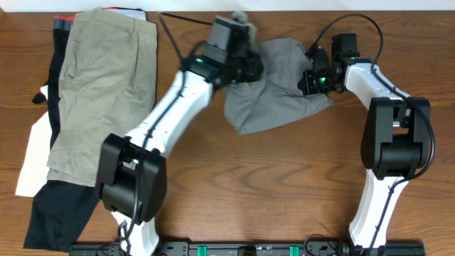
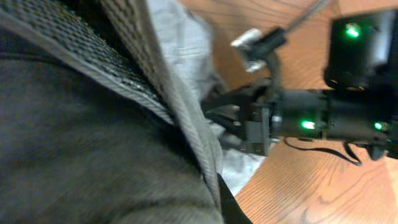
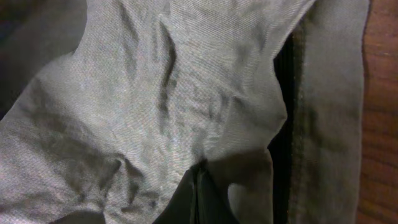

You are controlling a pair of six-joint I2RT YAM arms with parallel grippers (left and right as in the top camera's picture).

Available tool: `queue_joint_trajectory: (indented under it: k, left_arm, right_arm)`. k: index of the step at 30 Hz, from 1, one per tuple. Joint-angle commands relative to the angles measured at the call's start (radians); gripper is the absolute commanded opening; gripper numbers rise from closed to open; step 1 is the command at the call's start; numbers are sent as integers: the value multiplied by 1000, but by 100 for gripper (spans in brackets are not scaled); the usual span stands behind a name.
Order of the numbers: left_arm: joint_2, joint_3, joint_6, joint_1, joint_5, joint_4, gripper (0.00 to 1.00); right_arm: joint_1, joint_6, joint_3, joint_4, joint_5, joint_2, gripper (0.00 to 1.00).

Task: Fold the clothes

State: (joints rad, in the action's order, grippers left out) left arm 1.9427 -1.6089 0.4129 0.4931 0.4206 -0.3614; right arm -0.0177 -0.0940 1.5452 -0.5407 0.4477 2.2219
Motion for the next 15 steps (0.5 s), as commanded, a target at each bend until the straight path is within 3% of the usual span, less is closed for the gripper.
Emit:
queue_joint_trajectory:
  k: [1,5,15]
  left_arm:
    - [2,-15,11,63,-117,31,6]
    - [43,-15,11,117,-187,84,6]
    - [167,-15,11,180,-187,232,8]
  right_arm:
    - [4,11,-35,-16,-40,6,1]
    - [5,11,-35,-17,-40,6,1]
    - [5,11,-35,-17,-40,6,1]
